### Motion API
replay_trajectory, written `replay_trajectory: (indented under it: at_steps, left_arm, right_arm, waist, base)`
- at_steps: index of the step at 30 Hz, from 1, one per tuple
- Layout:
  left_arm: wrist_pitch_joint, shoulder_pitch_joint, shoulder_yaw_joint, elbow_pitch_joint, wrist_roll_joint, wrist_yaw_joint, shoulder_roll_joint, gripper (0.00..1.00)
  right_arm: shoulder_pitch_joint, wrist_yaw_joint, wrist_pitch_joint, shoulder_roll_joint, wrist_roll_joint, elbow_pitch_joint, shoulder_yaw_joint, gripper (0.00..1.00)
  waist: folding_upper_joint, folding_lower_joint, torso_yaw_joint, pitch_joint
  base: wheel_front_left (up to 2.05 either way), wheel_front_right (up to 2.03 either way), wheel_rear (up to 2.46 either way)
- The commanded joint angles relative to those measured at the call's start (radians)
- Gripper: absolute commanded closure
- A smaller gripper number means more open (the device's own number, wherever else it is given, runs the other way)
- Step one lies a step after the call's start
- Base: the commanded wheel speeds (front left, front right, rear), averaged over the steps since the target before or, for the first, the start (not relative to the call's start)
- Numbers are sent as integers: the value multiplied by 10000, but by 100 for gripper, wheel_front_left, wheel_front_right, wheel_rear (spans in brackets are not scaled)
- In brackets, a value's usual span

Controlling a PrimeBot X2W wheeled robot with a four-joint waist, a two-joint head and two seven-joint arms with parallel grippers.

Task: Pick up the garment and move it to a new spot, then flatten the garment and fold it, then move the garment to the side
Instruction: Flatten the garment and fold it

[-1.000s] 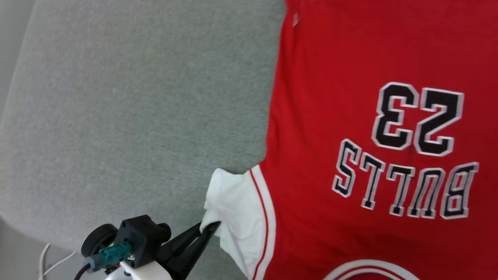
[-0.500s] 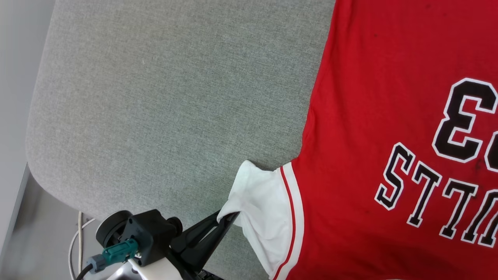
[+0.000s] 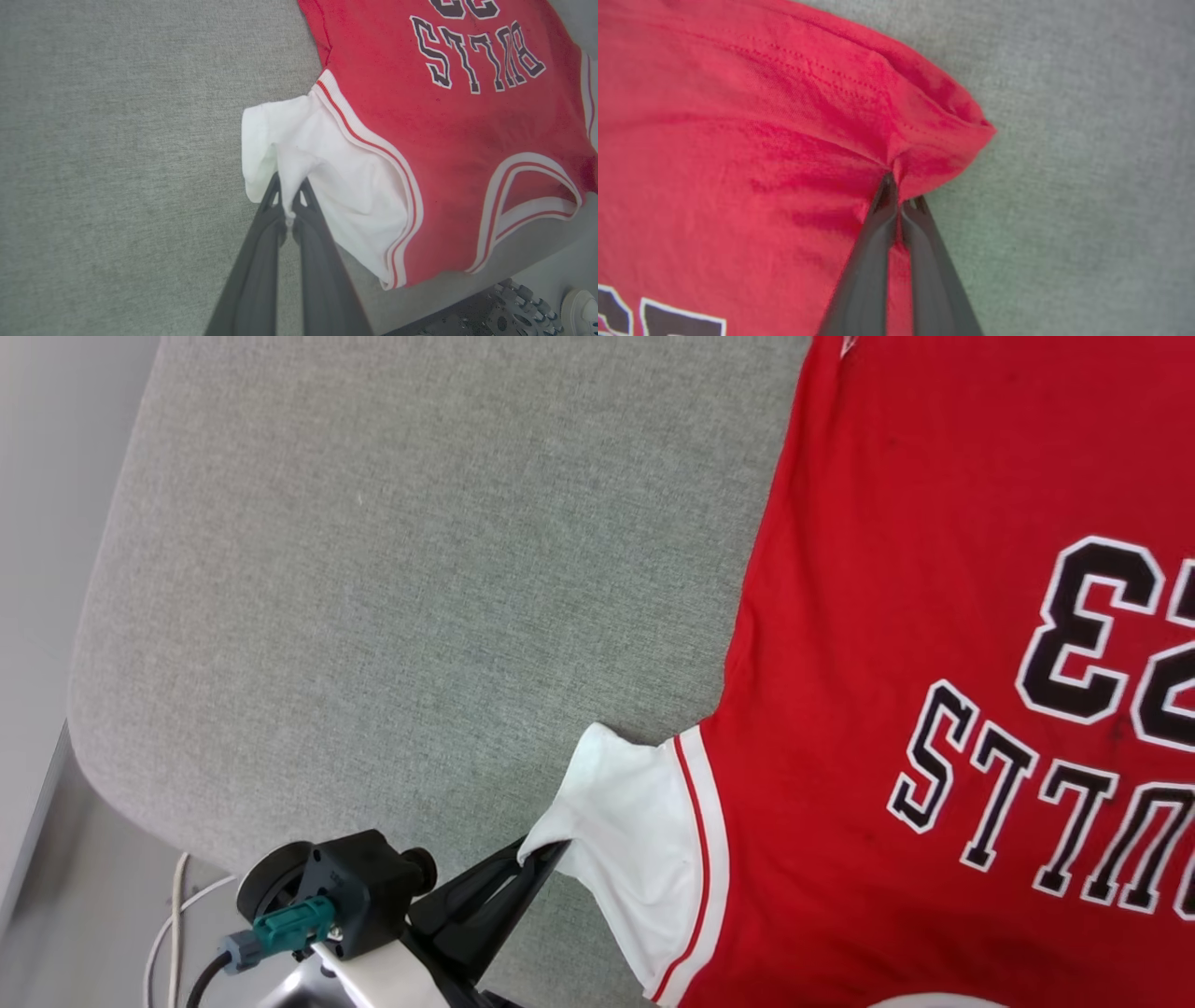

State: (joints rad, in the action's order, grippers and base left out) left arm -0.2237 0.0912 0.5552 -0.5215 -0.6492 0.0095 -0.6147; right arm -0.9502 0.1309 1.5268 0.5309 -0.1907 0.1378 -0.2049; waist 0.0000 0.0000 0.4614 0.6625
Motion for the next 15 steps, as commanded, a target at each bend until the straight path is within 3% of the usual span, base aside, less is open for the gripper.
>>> replay_trajectory:
  at_steps: [1,15]
  left_arm:
    - [59,39,-18,32,-40,34,37,100]
    - [7,-575,-401,769,-184,533,-367,100]
  right_arm:
    - [665,-4,112,-115,-37,326,44,100]
    - [3807,-4,-1389,-35,-1643,28,1103,100]
  waist:
    - [0,0,-226,-308]
    - [0,0,-1906,-2703]
  base:
    - [0,0,0]
    - [0,0,0]
